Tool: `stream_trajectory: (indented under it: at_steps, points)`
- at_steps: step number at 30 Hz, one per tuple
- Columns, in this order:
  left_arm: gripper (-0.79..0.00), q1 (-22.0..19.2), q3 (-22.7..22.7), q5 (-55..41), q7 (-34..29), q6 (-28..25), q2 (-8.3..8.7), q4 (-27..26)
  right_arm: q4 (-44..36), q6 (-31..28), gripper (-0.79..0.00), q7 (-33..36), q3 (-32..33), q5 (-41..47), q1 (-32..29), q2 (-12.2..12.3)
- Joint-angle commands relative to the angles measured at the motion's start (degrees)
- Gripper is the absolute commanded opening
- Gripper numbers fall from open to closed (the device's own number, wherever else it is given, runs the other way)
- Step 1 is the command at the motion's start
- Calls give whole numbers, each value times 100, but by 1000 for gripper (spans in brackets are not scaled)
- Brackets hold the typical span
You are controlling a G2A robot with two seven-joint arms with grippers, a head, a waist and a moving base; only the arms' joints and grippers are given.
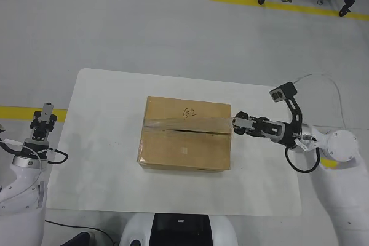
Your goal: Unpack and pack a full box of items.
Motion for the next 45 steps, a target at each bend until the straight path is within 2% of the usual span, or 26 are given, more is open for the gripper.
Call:
stream_trajectory:
  at_steps: [1, 9, 24, 45]
  points:
    - [0, 0, 0, 0, 0, 0, 0, 0, 48, 22, -785, 10, -40, -46, 47, 1]
    - [0, 0, 0, 0, 0, 0, 0, 0, 574, 402, -785, 15, -339, -552, 197, 10]
    - [0, 0, 0, 0, 0, 0, 0, 0, 1202, 944, -785, -8, -423, -684, 257, 55]
    - [0, 0, 0, 0, 0, 0, 0, 0, 1713, 1118, -785, -198, -721, -1168, 390, 78]
